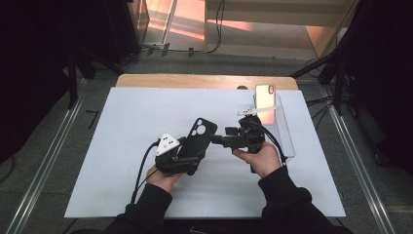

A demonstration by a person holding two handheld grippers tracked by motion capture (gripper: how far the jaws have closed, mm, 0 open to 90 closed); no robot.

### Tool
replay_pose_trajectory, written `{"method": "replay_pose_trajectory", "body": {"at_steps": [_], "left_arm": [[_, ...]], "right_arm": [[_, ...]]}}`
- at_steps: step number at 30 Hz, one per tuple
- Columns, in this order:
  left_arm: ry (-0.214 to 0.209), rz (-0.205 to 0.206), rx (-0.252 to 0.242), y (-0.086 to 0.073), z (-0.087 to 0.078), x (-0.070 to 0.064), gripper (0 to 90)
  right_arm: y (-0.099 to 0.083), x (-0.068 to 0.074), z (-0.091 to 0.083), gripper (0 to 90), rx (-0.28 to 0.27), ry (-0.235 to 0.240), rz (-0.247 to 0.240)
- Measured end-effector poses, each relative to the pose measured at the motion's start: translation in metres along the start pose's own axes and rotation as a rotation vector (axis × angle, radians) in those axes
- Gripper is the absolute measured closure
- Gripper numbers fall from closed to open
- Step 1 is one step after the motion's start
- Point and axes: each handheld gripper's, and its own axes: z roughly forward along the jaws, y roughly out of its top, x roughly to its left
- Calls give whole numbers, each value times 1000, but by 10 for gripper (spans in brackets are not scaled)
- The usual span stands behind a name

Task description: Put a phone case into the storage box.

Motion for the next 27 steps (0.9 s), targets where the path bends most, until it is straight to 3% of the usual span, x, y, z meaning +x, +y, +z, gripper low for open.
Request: {"method": "replay_pose_trajectory", "body": {"at_steps": [8,18,22,27], "left_arm": [[7,-6,-41,-3,0,-4,148],[-10,-41,-40,-3,1,-5,146],[3,-28,-39,-3,1,-7,145],[23,-16,-46,-3,0,-10,145]], "right_arm": [[8,-3,8,219,-2,2,16],[14,-7,21,228,-1,14,45],[16,-7,27,285,9,39,83],[19,-8,31,442,27,76,156]]}}
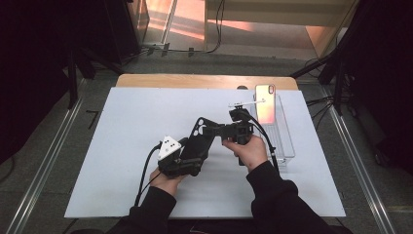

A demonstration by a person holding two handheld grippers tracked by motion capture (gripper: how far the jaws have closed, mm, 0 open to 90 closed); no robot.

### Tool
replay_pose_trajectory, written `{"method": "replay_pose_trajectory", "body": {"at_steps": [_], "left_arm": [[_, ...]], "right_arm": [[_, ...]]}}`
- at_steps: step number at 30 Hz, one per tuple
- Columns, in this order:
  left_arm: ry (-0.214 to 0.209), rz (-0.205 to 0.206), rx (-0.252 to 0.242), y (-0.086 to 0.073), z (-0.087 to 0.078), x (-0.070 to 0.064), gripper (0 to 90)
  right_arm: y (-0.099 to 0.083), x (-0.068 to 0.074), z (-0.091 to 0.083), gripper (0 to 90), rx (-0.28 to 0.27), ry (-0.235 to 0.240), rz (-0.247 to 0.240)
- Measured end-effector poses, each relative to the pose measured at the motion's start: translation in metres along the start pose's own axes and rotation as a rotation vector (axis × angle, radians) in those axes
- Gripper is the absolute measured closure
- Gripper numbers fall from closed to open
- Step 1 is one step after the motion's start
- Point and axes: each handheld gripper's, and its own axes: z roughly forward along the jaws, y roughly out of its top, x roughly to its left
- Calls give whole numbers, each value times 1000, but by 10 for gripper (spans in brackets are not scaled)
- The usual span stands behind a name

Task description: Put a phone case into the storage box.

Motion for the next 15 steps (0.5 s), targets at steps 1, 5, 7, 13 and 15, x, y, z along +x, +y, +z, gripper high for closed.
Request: {"method": "replay_pose_trajectory", "body": {"at_steps": [1,5,7,13,15], "left_arm": [[0,1,2,0,0,0,145],[-13,-1,3,-1,1,-2,145],[-15,1,-5,-1,0,-3,144],[-22,3,-16,0,1,-5,139],[-16,13,-21,0,0,-5,137]], "right_arm": [[1,-1,0,480,0,9,22],[3,-7,-4,657,4,68,99],[3,-9,-5,699,1,104,116],[4,-6,-10,761,-17,167,135],[4,-4,-11,766,-15,170,129]]}}
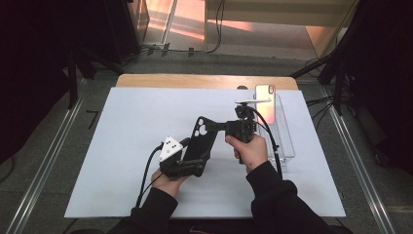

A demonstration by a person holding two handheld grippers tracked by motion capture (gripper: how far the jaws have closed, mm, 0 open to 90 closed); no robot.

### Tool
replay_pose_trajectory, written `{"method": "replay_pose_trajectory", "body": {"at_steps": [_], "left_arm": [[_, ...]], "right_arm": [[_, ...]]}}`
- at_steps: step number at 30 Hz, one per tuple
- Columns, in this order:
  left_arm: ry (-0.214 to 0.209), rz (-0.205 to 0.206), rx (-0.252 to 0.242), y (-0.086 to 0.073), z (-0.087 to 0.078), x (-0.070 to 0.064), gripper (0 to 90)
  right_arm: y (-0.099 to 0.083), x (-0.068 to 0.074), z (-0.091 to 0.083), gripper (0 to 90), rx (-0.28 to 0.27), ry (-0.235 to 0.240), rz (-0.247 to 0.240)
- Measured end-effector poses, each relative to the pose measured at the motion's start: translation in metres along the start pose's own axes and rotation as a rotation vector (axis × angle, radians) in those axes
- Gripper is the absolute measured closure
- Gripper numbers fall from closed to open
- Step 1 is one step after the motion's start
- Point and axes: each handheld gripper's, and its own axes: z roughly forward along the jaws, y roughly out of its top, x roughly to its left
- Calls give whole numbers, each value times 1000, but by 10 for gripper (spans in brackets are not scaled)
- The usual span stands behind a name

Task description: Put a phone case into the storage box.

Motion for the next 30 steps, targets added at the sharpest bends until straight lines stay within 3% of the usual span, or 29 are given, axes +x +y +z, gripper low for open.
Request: {"method": "replay_pose_trajectory", "body": {"at_steps": [7,9,11,15,21,27,30], "left_arm": [[-21,11,10,7,0,-1,127],[-4,12,50,11,0,-3,112],[-5,2,67,14,-1,-4,56],[-43,-12,96,18,-3,-4,57],[-70,-17,144,25,-6,-3,131],[-104,-34,228,30,-5,0,148],[-127,-71,295,32,-4,5,154]], "right_arm": [[0,6,-5,771,-9,32,-2],[0,10,-7,771,-22,28,-25],[1,14,-10,772,-32,15,-43],[4,17,-18,771,-55,-15,-82],[4,18,-25,770,-66,-67,-142],[3,20,-28,770,-54,-108,-231],[2,21,-27,770,-39,-126,-262]]}}
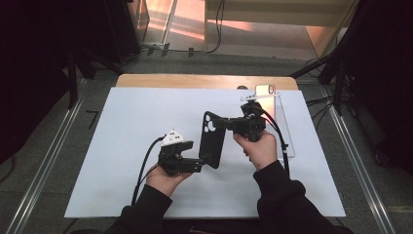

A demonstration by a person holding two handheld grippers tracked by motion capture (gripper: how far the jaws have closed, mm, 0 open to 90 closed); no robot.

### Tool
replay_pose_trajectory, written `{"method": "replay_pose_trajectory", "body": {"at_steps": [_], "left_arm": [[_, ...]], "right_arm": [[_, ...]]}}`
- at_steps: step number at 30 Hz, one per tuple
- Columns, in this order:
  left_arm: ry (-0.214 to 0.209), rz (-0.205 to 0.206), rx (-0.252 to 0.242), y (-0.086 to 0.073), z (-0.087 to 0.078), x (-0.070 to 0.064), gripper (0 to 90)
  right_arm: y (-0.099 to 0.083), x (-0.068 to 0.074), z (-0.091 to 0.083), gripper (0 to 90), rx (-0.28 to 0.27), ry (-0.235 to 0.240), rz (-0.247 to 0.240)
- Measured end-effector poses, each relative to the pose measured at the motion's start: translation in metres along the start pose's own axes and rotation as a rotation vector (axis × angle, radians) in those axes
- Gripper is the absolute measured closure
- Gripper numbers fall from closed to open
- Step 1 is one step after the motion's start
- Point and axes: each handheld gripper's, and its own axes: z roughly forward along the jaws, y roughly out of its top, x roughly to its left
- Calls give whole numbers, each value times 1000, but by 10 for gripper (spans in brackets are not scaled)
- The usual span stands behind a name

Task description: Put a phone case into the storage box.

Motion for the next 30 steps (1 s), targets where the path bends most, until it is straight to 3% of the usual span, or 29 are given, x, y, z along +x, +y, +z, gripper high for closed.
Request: {"method": "replay_pose_trajectory", "body": {"at_steps": [5,12,16,20,26,30], "left_arm": [[-28,-22,29,5,-4,6,170],[-53,-20,88,12,-12,13,210],[-49,10,97,17,-17,14,213],[-74,38,95,22,-22,16,246],[-77,103,101,25,-24,16,284],[-86,123,151,31,-24,16,282]], "right_arm": [[-1,0,0,769,15,-9,-48],[-4,0,-4,769,40,4,-127],[-5,-1,-8,770,46,25,-133],[-7,-3,-9,769,66,43,-150],[-10,-1,-11,769,84,50,-240],[-12,0,-10,769,97,74,-262]]}}
